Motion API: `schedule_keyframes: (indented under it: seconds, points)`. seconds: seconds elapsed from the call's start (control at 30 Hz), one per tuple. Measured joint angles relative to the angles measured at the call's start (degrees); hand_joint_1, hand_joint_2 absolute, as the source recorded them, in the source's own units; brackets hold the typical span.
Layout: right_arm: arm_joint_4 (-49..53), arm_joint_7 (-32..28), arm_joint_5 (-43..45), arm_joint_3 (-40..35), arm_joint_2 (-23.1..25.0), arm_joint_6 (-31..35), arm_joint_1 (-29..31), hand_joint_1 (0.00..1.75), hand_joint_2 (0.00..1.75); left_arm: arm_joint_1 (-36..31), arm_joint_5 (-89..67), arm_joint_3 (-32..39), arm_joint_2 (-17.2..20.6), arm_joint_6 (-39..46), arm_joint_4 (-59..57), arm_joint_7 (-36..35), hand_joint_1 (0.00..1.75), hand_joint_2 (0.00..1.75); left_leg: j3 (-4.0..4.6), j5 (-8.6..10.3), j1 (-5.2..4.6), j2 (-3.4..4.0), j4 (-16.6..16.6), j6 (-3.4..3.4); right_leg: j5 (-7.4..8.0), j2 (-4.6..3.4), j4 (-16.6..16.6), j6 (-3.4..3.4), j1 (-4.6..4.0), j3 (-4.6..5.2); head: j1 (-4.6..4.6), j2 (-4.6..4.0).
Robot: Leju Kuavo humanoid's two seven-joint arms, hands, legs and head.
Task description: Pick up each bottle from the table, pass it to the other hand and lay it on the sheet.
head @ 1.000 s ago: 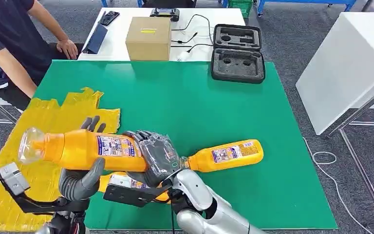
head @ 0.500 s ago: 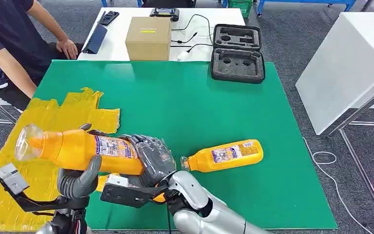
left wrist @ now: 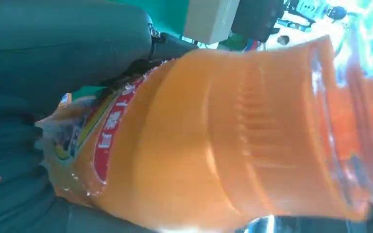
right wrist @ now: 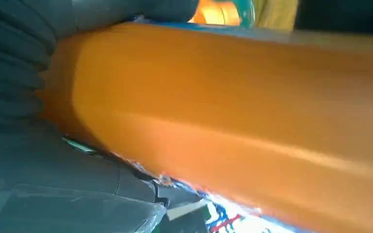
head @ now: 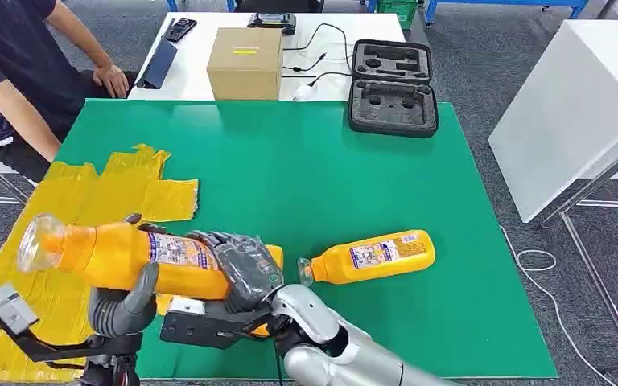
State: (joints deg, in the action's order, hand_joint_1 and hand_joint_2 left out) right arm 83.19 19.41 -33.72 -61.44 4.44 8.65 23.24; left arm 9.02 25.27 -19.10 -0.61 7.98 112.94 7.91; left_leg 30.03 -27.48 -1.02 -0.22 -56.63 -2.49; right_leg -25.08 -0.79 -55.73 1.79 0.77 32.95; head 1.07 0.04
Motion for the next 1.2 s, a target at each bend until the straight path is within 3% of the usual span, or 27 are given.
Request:
schedule_keyframes:
  seconds: [0.13,0.3,0.4,0.57,0.7,0.77,0.9,1.1,1.2]
  points:
    - [0.0,1.24,-0.97,-1.13,-0.65,-0.81,-0.84,0.0,0.0,1.7,-0.07,1.77,0.0,0.41,2.68,0.44,1.75,1.75,0.01,0.0,0.0,-0.01,0.0,0.0,0.0,0.01,0.0,0.0,0.0,0.0,0.0,0.0]
    - [0.0,3.78,-13.87,-2.25,-2.49,6.37,-2.58,0.0,0.0,5.13,-2.89,5.86,-2.03,-0.5,8.75,0.11,1.75,1.75,0.03,0.0,0.0,-0.05,0.0,0.0,-0.01,0.02,0.0,0.0,0.01,0.0,0.02,0.0]
    - [0.0,3.8,-15.92,-2.51,-3.28,8.79,-3.15,0.0,0.0,6.1,-3.41,7.91,-2.82,-1.16,10.82,-0.39,1.75,1.75,0.03,-0.01,0.0,-0.04,0.0,0.0,-0.01,0.02,0.02,0.0,0.02,0.0,0.0,0.0]
    - [-0.39,1.88,-22.74,-2.53,-4.26,19.88,-4.27,0.0,0.0,6.93,-4.0,12.37,-4.24,-4.5,11.78,-1.25,1.75,1.75,0.01,-0.01,-0.01,-0.03,0.0,0.0,0.0,0.01,0.02,0.0,0.02,-0.02,0.0,0.0]
    - [-0.83,2.56,-24.4,-2.25,-4.81,21.55,-5.21,0.0,0.0,7.31,-4.46,15.21,-4.52,-5.42,11.76,-1.2,1.75,1.75,-0.04,0.0,0.0,-0.04,0.0,0.0,0.0,0.02,0.03,0.0,-0.01,0.0,0.0,0.0]
    - [2.57,4.37,-25.58,1.32,-6.82,17.78,-8.85,0.0,0.0,7.83,-6.65,16.53,-4.48,-5.62,11.74,-0.35,1.75,1.75,-0.01,0.0,0.0,-0.24,0.0,0.0,-0.01,0.19,0.03,0.0,0.0,-0.04,-0.04,0.0]
    - [14.85,-4.14,-25.7,17.33,-7.84,4.37,-18.35,0.0,0.0,9.0,-25.4,22.15,-3.67,-1.68,11.74,-0.11,1.75,1.75,0.17,-0.01,-0.01,-0.28,0.0,0.0,-0.02,0.27,0.02,0.0,0.02,0.05,-0.02,0.0]
    - [26.78,-9.47,-20.22,29.38,-7.34,1.34,-23.67,0.0,0.0,9.17,-47.38,29.13,-1.26,3.28,10.82,0.9,1.75,1.75,0.09,-0.01,-0.02,-0.26,0.0,0.0,-0.02,0.27,0.07,0.0,0.01,0.07,0.0,0.0]
    - [32.16,-12.73,-16.39,32.53,-8.39,1.84,-28.57,0.0,0.0,7.58,-57.91,29.66,2.65,6.39,7.66,1.09,1.75,1.75,0.07,-0.01,-0.02,-0.47,0.0,0.0,-0.05,0.49,0.08,-0.01,0.0,-0.02,0.0,0.0]
